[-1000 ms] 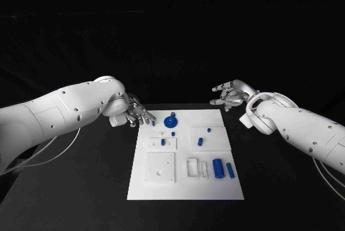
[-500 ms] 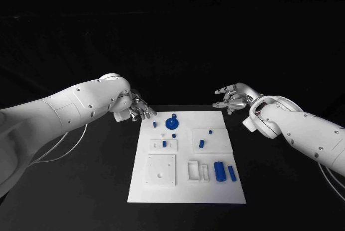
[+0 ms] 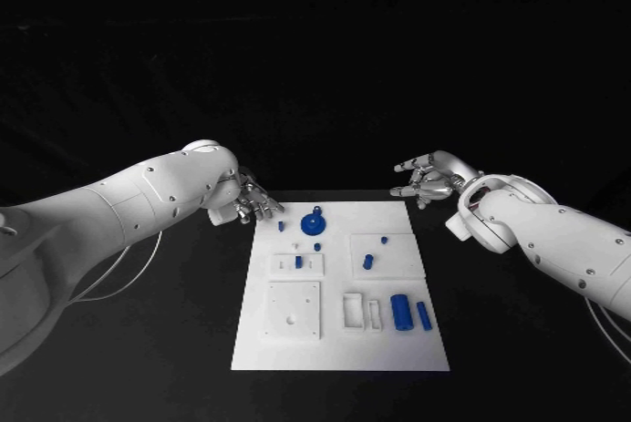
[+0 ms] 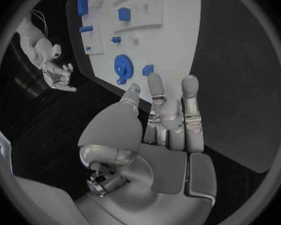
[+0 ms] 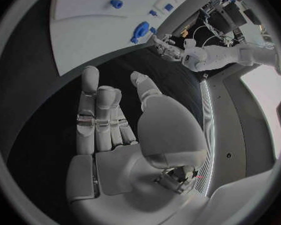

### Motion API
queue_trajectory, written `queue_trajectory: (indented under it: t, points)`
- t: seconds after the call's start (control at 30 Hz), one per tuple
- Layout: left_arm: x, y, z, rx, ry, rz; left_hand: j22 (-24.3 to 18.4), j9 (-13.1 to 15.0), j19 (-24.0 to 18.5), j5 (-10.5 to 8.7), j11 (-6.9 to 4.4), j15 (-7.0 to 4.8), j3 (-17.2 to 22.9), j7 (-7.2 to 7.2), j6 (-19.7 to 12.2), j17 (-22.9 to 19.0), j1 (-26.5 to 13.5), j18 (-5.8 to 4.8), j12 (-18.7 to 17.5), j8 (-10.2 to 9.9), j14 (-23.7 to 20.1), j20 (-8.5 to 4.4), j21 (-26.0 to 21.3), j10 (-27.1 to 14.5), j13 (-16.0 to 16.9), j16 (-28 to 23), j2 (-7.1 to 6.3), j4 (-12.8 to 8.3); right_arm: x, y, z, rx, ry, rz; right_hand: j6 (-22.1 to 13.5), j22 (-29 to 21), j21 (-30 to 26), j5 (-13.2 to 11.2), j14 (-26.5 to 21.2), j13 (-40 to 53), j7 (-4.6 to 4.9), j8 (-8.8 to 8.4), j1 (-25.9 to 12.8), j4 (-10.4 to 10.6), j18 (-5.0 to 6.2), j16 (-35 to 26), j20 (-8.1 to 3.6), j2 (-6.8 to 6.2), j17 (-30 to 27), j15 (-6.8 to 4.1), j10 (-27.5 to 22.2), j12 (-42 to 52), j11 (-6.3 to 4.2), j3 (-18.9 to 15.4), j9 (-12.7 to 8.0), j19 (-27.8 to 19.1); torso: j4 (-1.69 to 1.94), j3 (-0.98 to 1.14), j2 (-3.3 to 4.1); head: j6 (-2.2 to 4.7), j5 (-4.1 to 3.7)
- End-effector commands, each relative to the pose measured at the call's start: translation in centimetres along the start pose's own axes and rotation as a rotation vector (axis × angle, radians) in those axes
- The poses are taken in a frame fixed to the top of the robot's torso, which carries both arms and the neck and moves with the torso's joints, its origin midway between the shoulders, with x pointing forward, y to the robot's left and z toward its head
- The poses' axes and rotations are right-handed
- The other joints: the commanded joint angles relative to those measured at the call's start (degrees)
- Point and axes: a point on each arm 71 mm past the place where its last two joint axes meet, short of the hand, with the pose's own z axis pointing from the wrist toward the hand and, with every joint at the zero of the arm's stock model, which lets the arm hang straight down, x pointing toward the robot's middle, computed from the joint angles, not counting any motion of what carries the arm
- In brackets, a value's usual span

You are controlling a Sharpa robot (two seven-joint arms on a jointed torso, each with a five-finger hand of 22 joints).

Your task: Assemble the parts on the task board

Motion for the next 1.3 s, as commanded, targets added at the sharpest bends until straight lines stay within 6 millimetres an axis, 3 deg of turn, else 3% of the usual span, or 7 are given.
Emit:
queue_trajectory:
  t: [0.03, 0.17, 0.37, 1.3]
  points:
    - [0.6, -0.2, 0.3, 0.020, 0.035, 0.013, 1.09, 0.11, 0.11, -0.20, 0.19, 0.26, -0.36, 0.25, -0.17, 0.16, -0.89, -0.52, 0.30, 0.27, 0.13, 0.27, 0.34, 0.58, -0.11, 0.31, -0.34, 0.34, 0.0, 0.2, 0.0, -0.008, 0.005, -0.007, -0.38, -0.10, -0.21, 0.39, -0.41, -0.09, 0.11, -0.05, -0.15, 0.38, 1.13, -0.38, 0.20, -0.36, -0.05, 0.04, -0.28, -0.22, 0.15, -0.10, 0.03, 1.54, 0.01, -0.01, 0.02, -0.10, -0.05]
    - [1.0, -0.1, 0.5, 0.015, 0.048, 0.014, 1.09, 0.57, 0.14, -0.45, 0.13, 0.23, 0.22, 0.20, -0.42, 0.33, -1.83, -0.46, 0.64, 0.57, 0.24, 0.27, 0.60, 0.61, -0.36, 0.52, -1.14, 1.61, 0.0, 0.3, 0.0, -0.010, 0.005, -0.007, -0.38, -0.10, -0.21, 0.39, -0.41, -0.09, 0.11, -0.05, -0.15, 0.38, 1.13, -0.38, 0.20, -0.36, -0.05, 0.04, -0.28, -0.22, 0.15, -0.10, 0.03, 1.54, 0.17, 0.04, -0.04, -0.17, -0.28]
    - [1.1, 0.1, 0.6, 0.010, 0.063, 0.015, 1.08, 1.78, 0.12, -0.27, 0.06, 0.19, 0.72, -0.01, -0.30, 0.92, -2.43, -0.47, 0.96, 1.16, 0.41, 0.23, 0.93, 0.73, -0.47, 0.92, -1.21, 2.22, 0.0, 0.3, 0.1, -0.011, 0.004, -0.007, -0.38, -0.10, -0.21, 0.39, -0.41, -0.09, 0.11, -0.05, -0.15, 0.38, 1.13, -0.38, 0.20, -0.36, -0.05, 0.04, -0.28, -0.22, 0.15, -0.10, 0.03, 1.54, 0.12, 0.05, -0.08, -0.08, -0.16]
    - [2.3, -0.1, 1.0, 0.018, 0.122, 0.033, 1.08, 2.50, -0.01, -0.05, 0.13, 0.27, 0.38, 0.00, -0.11, 1.27, -1.50, -0.36, 1.15, 0.67, 0.53, 0.35, 1.23, 1.06, -0.66, 1.24, 0.33, 0.45, 0.2, 0.5, 0.2, -0.014, 0.007, -0.006, -0.28, -0.11, -0.19, 0.45, -0.37, -0.20, 0.09, -0.05, 0.26, 0.78, 1.17, -0.33, 0.20, -0.52, -0.17, 0.03, -0.17, -0.22, 0.12, 0.04, 0.03, 1.60, 0.07, 0.06, 0.00, -0.08, -0.32]
